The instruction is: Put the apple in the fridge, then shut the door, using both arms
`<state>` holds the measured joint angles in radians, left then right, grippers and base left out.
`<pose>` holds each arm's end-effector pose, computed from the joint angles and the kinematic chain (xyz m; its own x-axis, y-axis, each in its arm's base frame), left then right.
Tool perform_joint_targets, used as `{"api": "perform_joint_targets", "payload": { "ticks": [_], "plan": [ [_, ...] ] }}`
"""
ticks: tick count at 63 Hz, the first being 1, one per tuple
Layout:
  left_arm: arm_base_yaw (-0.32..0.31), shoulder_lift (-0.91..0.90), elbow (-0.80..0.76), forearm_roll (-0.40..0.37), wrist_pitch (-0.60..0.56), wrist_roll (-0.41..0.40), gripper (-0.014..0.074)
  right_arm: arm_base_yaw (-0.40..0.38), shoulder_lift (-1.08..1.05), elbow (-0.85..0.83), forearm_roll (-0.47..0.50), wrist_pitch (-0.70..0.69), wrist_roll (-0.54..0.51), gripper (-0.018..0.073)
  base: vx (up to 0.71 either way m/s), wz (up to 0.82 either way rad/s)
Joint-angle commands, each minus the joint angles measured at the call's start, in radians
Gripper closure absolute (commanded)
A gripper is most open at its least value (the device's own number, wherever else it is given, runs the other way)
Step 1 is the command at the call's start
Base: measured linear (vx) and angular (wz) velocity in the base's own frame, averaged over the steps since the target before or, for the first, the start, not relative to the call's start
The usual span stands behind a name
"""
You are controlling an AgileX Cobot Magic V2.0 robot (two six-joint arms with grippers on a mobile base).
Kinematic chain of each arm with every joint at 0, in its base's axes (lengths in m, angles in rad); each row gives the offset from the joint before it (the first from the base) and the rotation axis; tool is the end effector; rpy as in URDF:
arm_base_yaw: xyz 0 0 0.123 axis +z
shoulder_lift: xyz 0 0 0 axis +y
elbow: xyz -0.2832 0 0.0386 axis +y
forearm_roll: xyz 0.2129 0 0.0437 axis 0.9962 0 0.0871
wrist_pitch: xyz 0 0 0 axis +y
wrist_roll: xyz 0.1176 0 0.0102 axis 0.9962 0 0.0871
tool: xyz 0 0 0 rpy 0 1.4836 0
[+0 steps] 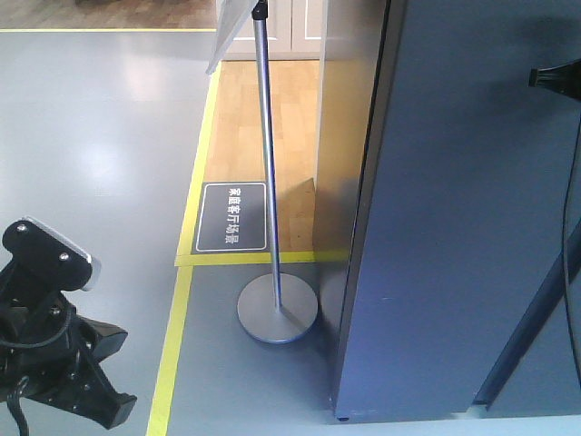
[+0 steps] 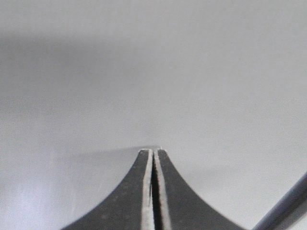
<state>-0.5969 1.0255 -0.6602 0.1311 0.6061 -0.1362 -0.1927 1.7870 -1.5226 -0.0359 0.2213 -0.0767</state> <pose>0.1501 -0.0914 0.2591 -0.6520 0.4091 -0.6384 0.5031 0.8633 0.0394 0.4161 -0.0821 0.3320 -0.4005 -0.0354 -0.9156 0.1549 0.9822 -0.1058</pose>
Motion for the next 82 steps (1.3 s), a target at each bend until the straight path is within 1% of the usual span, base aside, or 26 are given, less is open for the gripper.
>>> {"api": "perform_joint_targets", "payload": {
  "ticks": [1, 9, 20, 22, 29, 33, 44, 48, 54, 62, 66, 74, 82],
  "plan": [
    [0.001, -0.015, -0.024, 0.005, -0.047, -0.01, 0.0603, -0.005, -0.077, -0.039, -0.001, -0.026, -0.004, 0.0564, 0.0, 0.0],
    [0.001, -0.015, -0.024, 0.005, -0.047, -0.01, 0.0603, -0.004, -0.12, -0.039, 0.0, 0.058, -0.004, 0.0564, 0.0, 0.0],
    [0.001, -0.015, -0.024, 0.005, -0.047, -0.01, 0.0603, -0.001, -0.199, -0.027, 0.036, 0.192, -0.025, 0.0564, 0.0, 0.0],
    [0.001, -0.015, -0.024, 0.005, -0.047, -0.01, 0.0603, 0.004, -0.225, -0.007, 0.049, 0.205, -0.042, 0.0564, 0.0, 0.0],
    [0.001, -0.015, -0.024, 0.005, -0.047, -0.01, 0.0603, 0.039, -0.312, 0.085, 0.046, 0.206, -0.1, 0.0564, 0.0, 0.0],
    [0.001, -0.015, -0.024, 0.005, -0.047, -0.01, 0.0603, 0.064, -0.363, 0.147, 0.044, 0.206, -0.105, 0.0564, 0.0, 0.0],
    [0.001, -0.015, -0.024, 0.005, -0.047, -0.01, 0.0603, 0.128, -0.514, 0.331, 0.045, 0.212, -0.081, 0.0564, 0.0, 0.0],
    [0.001, -0.015, -0.024, 0.005, -0.047, -0.01, 0.0603, 0.156, -0.566, 0.399, 0.044, 0.234, -0.081, 0.0564, 0.0, 0.0],
    [0.001, -0.015, -0.024, 0.005, -0.047, -0.01, 0.0603, 0.197, -0.656, 0.487, 0.044, 0.298, -0.081, 0.0564, 0.0, 0.0],
    [0.001, -0.015, -0.024, 0.005, -0.047, -0.01, 0.0603, 0.241, -0.759, 0.564, 0.043, 0.425, -0.061, 0.0564, 0.0, 0.0],
    [0.001, -0.015, -0.024, 0.005, -0.047, -0.01, 0.0603, 0.255, -0.824, 0.606, 0.036, 0.481, -0.035, 0.0564, 0.0, 0.0],
    [0.001, -0.015, -0.024, 0.005, -0.047, -0.01, 0.0603, 0.255, -0.942, 0.682, 0.016, 0.572, 0.009, 0.0564, 0.0, 0.0],
    [0.001, -0.015, -0.024, 0.005, -0.047, -0.01, 0.0603, 0.255, -1.08, 0.753, 0.003, 0.651, 0.022, 0.0564, 0.0, 0.0]
  ]
}}
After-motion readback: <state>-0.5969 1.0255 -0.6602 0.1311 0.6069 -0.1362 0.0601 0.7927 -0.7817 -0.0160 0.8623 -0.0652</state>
